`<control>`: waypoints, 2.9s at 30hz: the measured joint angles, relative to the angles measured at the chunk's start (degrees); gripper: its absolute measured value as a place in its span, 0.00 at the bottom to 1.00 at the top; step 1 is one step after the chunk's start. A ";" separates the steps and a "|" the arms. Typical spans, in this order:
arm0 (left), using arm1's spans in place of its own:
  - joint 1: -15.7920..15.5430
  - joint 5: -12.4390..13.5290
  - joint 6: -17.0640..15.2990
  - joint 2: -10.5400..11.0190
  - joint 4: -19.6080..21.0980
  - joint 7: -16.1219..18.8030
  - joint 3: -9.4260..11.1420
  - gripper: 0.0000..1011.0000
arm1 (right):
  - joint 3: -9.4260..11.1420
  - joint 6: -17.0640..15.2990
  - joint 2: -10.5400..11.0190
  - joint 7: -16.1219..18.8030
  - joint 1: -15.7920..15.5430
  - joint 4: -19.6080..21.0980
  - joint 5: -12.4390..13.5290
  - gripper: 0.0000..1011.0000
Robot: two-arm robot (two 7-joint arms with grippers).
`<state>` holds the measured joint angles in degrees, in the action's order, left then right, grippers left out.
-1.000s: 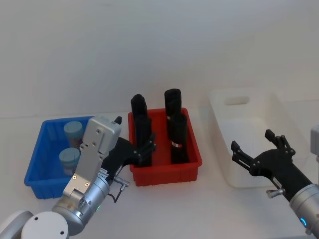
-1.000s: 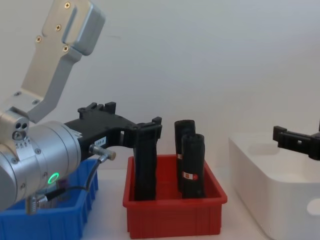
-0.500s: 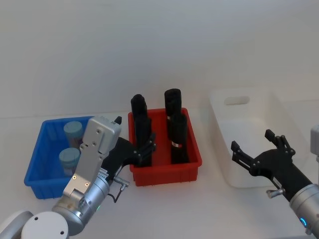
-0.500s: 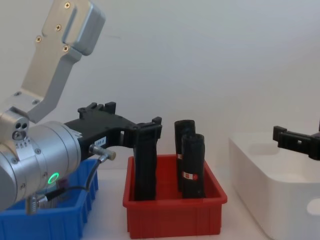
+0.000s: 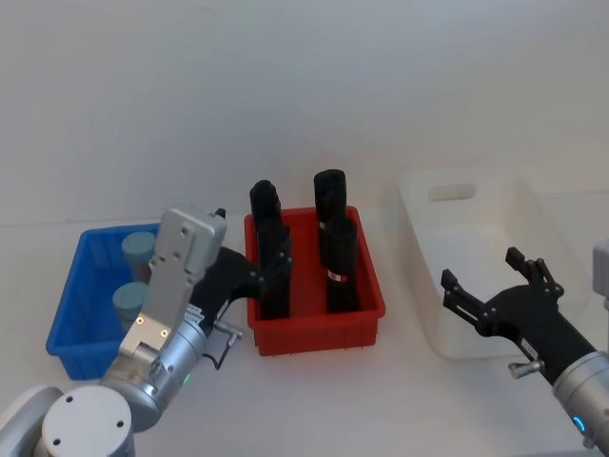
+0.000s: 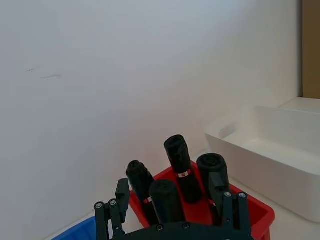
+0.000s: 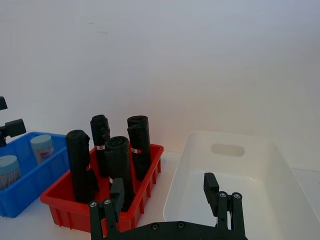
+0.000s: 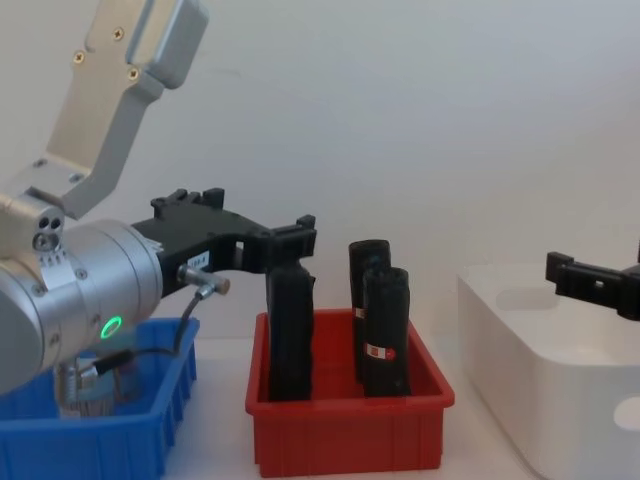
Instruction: Pick the cotton swabs from the blue box and place them into the white box.
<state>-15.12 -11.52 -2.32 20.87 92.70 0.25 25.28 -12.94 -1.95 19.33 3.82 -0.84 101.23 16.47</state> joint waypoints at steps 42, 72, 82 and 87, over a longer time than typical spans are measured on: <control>-4.59 -8.56 -12.11 1.70 -9.53 3.16 -8.00 0.99 | 0.00 0.00 0.00 0.00 0.00 0.00 0.00 0.99; -10.63 -9.32 -12.58 -0.44 -24.40 -2.47 -9.45 0.99 | 0.00 0.00 0.00 0.00 0.00 0.00 0.00 0.99; -11.61 -9.32 -13.36 -1.00 -26.73 -3.46 -9.52 0.99 | 0.00 0.00 0.00 0.00 0.00 0.00 0.00 0.99; -11.78 -9.41 -13.71 -1.15 -27.23 -3.64 -9.55 0.98 | 0.00 0.00 0.00 0.00 0.00 0.00 0.00 0.99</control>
<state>-26.90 -20.93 -16.03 19.72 65.47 -3.39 15.73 -12.94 -1.95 19.33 3.82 -0.84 101.23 16.46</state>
